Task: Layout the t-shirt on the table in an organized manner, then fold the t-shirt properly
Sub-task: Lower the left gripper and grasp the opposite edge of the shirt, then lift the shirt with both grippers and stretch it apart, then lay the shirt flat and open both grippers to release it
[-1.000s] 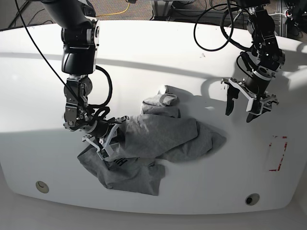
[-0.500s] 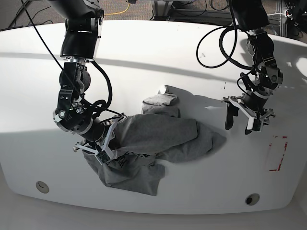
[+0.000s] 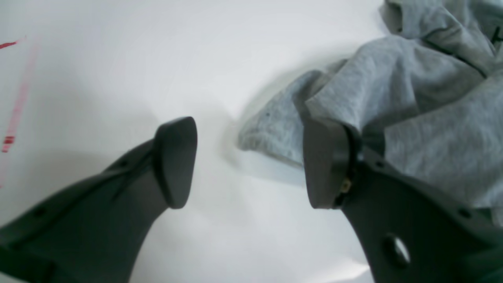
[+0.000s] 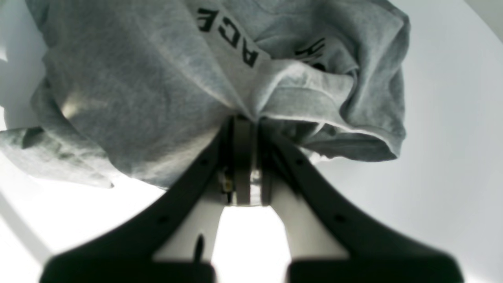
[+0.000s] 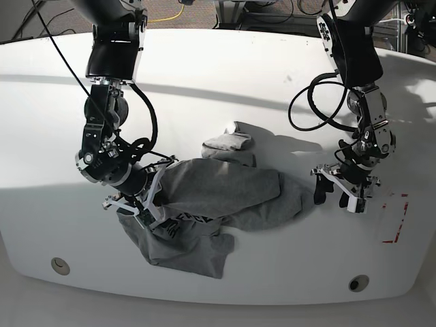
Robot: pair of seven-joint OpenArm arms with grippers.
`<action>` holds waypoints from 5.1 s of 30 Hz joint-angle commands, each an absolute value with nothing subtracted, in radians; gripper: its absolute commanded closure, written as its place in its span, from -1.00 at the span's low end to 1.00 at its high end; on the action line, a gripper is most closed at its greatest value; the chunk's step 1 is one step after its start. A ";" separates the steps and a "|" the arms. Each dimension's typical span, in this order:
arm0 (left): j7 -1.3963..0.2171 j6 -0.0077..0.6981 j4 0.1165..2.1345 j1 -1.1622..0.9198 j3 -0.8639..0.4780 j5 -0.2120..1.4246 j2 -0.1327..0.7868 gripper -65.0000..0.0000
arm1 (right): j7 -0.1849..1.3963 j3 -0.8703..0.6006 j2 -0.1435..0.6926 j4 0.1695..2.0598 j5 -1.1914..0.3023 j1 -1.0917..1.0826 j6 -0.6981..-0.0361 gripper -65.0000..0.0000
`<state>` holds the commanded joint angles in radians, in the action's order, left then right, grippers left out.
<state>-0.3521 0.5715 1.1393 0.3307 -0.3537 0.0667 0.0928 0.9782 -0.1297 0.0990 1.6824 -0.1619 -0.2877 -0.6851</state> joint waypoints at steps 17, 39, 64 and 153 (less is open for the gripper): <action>-0.354 0.572 0.808 0.456 -0.414 0.071 0.090 -0.24 | 0.978 -0.130 0.101 1.684 -0.162 -0.285 -0.690 1.00; -0.346 0.572 0.676 0.512 -0.318 0.070 0.059 -0.17 | 0.978 -0.130 0.096 1.719 -0.162 -0.285 -0.690 1.00; -0.400 0.506 0.944 0.509 -0.320 0.073 0.111 0.99 | 1.030 -0.136 0.107 1.959 -0.156 -0.285 -0.685 1.00; -1.047 0.698 1.867 0.116 -0.754 0.073 0.329 0.97 | 1.118 -0.243 0.271 2.018 -0.162 -0.019 -0.690 1.00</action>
